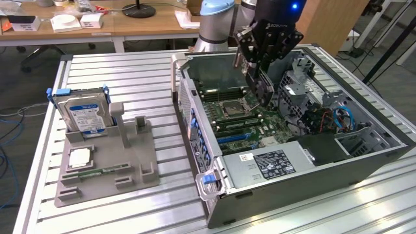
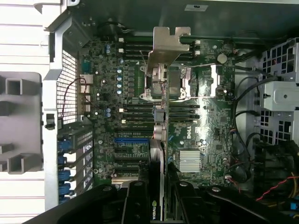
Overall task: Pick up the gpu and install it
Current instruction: 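Pick up the gpu and move the gpu toward the slot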
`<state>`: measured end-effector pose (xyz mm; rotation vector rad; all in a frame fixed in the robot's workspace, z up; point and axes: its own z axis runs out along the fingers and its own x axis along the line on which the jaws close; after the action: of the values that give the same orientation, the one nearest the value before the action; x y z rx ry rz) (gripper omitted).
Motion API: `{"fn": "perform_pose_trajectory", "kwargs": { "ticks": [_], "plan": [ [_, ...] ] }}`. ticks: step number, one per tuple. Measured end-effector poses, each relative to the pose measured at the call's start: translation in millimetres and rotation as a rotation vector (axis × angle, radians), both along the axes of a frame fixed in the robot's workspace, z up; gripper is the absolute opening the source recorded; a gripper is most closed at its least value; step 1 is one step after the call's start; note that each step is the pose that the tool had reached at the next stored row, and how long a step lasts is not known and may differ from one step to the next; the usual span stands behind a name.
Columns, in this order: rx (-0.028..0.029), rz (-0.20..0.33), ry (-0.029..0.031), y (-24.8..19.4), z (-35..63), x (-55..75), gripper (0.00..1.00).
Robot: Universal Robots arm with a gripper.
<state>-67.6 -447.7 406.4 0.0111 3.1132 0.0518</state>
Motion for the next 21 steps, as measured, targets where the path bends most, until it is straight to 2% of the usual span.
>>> {"fn": "perform_pose_trajectory", "kwargs": {
  "ticks": [21],
  "plan": [
    [-0.0001, 0.0, 0.0, 0.0, 0.0, 26.2, 0.26]
  ]
}}
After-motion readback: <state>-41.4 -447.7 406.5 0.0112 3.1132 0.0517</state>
